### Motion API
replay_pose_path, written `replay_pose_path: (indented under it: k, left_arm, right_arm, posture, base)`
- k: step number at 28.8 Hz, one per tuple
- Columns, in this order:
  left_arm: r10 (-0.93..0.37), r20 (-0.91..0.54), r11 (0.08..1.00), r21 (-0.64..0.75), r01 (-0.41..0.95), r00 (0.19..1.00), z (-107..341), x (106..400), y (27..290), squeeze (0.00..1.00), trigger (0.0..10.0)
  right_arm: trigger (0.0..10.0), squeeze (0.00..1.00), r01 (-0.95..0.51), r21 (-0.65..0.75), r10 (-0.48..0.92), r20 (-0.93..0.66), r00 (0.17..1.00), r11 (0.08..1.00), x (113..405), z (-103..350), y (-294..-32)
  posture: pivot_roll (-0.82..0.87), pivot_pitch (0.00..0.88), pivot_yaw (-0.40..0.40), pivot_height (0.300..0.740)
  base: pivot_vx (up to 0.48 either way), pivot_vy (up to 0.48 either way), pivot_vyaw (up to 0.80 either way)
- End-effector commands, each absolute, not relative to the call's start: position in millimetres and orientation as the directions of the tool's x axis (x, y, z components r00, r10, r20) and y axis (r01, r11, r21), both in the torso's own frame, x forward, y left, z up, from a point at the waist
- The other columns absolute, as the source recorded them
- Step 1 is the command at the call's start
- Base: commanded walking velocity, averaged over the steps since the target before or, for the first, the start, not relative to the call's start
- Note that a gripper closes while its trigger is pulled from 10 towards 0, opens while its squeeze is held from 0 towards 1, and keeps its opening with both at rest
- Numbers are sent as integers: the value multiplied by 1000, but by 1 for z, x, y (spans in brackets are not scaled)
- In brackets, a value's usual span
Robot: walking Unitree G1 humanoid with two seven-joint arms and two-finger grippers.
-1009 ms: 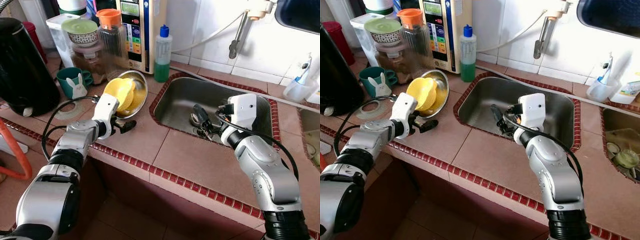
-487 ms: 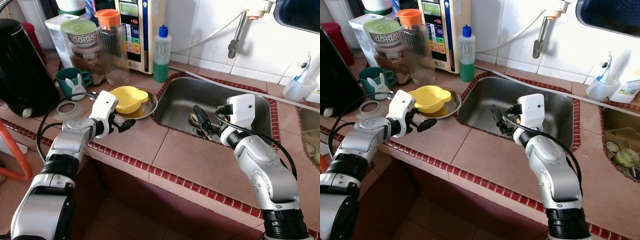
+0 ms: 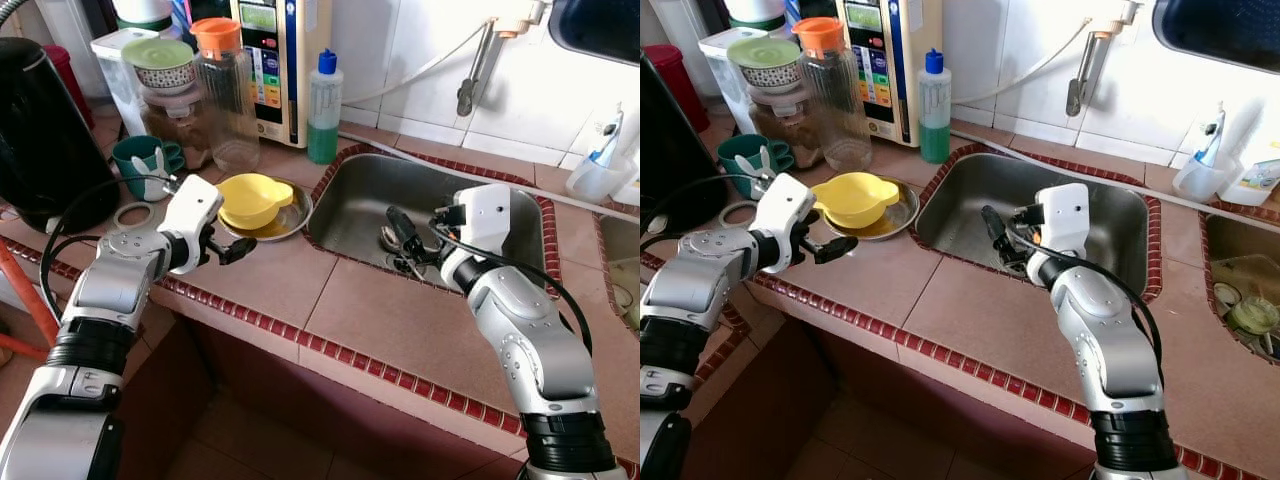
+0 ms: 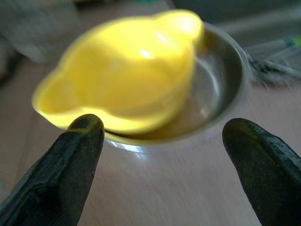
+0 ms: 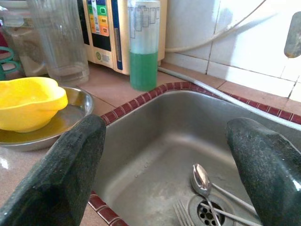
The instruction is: Kitchen organization
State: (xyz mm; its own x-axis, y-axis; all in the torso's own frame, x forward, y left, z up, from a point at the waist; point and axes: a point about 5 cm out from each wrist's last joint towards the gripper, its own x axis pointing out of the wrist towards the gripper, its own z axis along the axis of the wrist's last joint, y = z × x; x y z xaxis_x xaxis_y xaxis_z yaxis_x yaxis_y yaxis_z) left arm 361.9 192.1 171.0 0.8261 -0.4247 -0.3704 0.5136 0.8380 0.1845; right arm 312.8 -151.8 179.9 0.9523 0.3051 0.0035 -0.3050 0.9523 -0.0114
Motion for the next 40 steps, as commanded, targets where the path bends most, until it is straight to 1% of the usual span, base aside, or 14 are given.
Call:
replay_pose_path:
  k: [1,6,10,12,14,17,19,23,33,34,35,36,37,40]
  left_arm:
    - [-406,-267,860,210,464,874,192,371,188,0,10000]
    - [-379,-118,895,207,396,918,211,382,176,0,10000]
    - [-361,-50,858,374,353,931,222,385,169,0,10000]
    - [-375,-62,871,318,375,925,218,387,162,0,10000]
    - [-391,-98,848,348,400,915,206,388,156,0,10000]
    - [-408,-137,833,350,429,903,194,388,156,0,10000]
    - [-408,-185,802,395,448,894,182,388,160,0,10000]
    - [-400,-255,775,419,474,880,168,387,164,0,10000]
    - [-386,-301,755,439,486,872,158,388,168,0,10000]
    - [-386,-301,754,441,486,872,158,388,169,0,8784]
    - [-390,-303,747,447,492,869,159,389,169,0,1882]
    - [-390,-303,747,447,492,869,159,389,169,0,1882]
    - [-393,-306,745,446,495,867,159,391,170,0,235]
    - [-396,-304,744,446,497,866,159,392,169,0,0]
  right_arm:
    - [10000,0,-304,-12,304,19,953,953,315,184,-151]
    - [10000,0,-305,-11,305,21,952,952,314,184,-149]
    - [10000,0,-299,-12,300,16,954,954,312,183,-151]
    - [10000,0,-297,-13,297,13,955,955,311,182,-153]
    - [10000,0,-295,-14,295,14,955,955,310,182,-152]
    - [10000,0,-290,-15,290,17,957,957,310,184,-153]
    - [10000,0,-282,-14,282,13,959,959,308,183,-156]
    - [10000,0,-280,-6,280,6,960,960,307,181,-157]
    - [10000,0,-290,-4,290,17,957,957,309,184,-151]
    - [10000,0,-288,-4,288,16,958,958,308,184,-152]
    - [10000,0,-284,-6,284,14,959,959,307,183,-153]
    - [10000,0,-284,-6,284,14,959,959,307,183,-153]
    - [10000,0,-281,-6,281,12,960,960,306,184,-154]
    - [10000,0,-278,-7,279,12,960,960,306,184,-155]
  posture:
    - [47,0,33,740]
    - [29,0,32,740]
    - [24,0,29,740]
    - [20,0,30,740]
    - [3,0,36,740]
    - [-2,0,37,740]
    - [-3,0,37,740]
    - [10,0,35,740]
    - [2,0,34,740]
    - [2,0,34,740]
    - [-1,0,35,740]
    - [-1,0,35,740]
    - [-2,0,35,740]
    - [-2,0,36,740]
  base:
    - [0,0,0]
    - [0,0,0]
    - [0,0,0]
    - [0,0,0]
    - [0,0,0]
    - [0,0,0]
    - [0,0,0]
    - [0,0,0]
    - [0,0,0]
    - [0,0,0]
    - [0,0,0]
    - [0,0,0]
    - [0,0,0]
    - [0,0,0]
